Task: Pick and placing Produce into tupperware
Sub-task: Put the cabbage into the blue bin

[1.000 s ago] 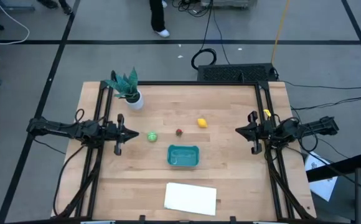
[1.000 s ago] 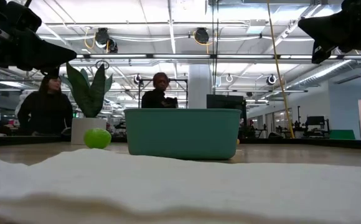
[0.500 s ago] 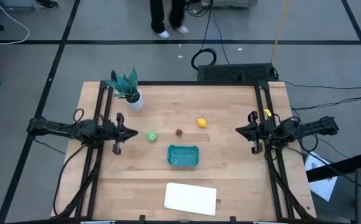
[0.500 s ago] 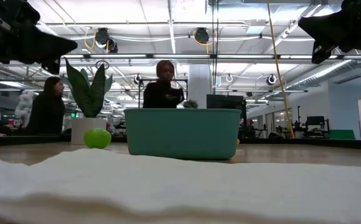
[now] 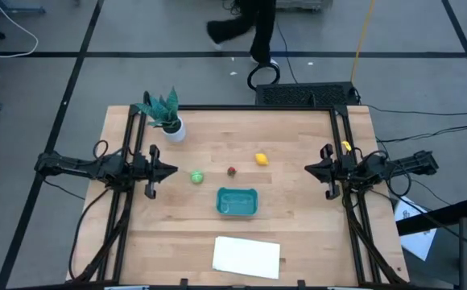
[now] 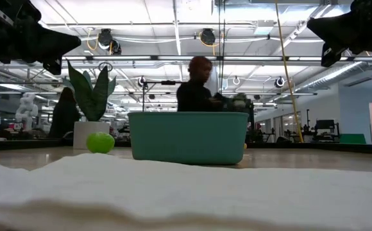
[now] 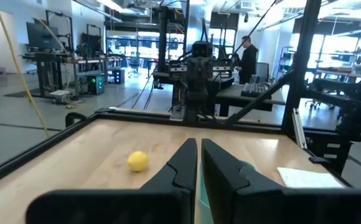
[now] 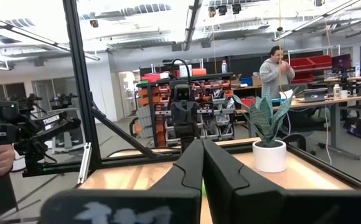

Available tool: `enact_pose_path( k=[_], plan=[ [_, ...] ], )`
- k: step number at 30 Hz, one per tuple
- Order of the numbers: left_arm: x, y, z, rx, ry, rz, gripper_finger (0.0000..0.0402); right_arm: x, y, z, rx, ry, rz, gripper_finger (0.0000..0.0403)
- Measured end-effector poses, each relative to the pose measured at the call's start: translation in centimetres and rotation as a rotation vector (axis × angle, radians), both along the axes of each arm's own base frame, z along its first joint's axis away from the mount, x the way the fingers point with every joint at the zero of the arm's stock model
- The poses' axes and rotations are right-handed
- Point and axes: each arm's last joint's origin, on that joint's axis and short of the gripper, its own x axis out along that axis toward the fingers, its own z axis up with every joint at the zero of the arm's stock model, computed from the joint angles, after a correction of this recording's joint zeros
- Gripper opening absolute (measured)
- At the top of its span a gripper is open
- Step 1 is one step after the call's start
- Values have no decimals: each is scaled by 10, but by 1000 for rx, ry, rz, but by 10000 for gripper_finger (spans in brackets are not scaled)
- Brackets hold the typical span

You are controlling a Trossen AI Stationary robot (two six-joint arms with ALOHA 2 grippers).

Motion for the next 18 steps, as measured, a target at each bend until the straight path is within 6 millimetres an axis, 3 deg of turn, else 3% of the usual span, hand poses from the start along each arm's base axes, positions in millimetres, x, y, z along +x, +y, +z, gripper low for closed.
enact_pose_path(
  k=[10, 18],
  plan=[
    [0, 2, 0, 5, 17, 59, 26, 1, 0, -1, -47, 10, -11, 0],
    [-8, 4, 39, 28, -37, 88, 26, 1, 0, -1, -72, 13, -17, 0]
  ],
)
